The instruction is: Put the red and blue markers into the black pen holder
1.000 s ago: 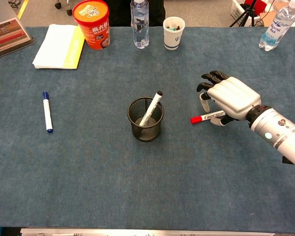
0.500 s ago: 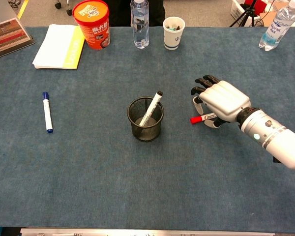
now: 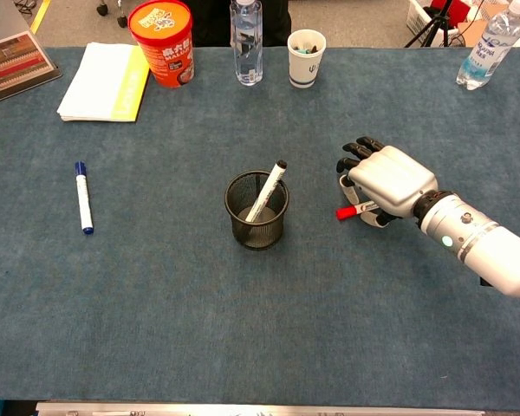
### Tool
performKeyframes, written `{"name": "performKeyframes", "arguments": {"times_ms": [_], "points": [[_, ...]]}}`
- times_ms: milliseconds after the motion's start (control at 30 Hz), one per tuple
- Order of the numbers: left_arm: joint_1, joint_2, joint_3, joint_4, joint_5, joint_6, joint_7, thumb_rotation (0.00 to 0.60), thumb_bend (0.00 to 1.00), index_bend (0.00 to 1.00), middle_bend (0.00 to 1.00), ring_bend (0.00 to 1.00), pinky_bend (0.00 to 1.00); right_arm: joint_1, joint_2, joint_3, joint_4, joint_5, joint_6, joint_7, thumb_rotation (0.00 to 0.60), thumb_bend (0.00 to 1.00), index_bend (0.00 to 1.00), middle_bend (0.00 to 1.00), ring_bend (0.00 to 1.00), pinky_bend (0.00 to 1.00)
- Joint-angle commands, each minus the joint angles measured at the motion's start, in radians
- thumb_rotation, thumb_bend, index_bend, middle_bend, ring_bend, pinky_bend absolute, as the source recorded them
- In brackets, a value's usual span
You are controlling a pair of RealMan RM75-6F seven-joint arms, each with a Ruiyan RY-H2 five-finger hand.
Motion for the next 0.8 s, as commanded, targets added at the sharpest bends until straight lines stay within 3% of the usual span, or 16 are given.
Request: {"name": "performKeyframes", "arguments": {"times_ms": [33, 300, 567, 800], "points": [[0.001, 0.000, -0.001, 0.001, 0.000, 0.001, -0.002, 0.600, 0.23, 0.22, 0.04, 0.00, 0.08, 0.002, 0.003, 0.000, -0.007, 0.010, -0.002, -0.006, 0.600, 0.29, 0.55, 0.23, 0.03, 0.00], [0.003, 0.002, -0.001, 0.003, 0.002, 0.003, -0.006, 0.600, 0.23, 0.22, 0.04, 0.00, 0.08, 0.000, 0.063, 0.027, -0.113, 0.011, 0.033, 0.077, 0.600, 0.31, 0.58, 0.25, 0.03, 0.00], [0.004, 0.006, 0.001, -0.008, 0.007, 0.004, 0.007, 0.600, 0.23, 0.22, 0.04, 0.00, 0.08, 0.021, 0.233, 0.120, -0.388, -0.028, 0.057, 0.340, 0.600, 0.31, 0.59, 0.27, 0.03, 0.00], [0.006, 0.008, 0.001, -0.021, 0.009, 0.008, 0.021, 0.600, 0.23, 0.22, 0.04, 0.00, 0.08, 0.035, 0.324, 0.168, -0.545, -0.073, 0.058, 0.625, 0.600, 0.31, 0.60, 0.28, 0.03, 0.00]]}}
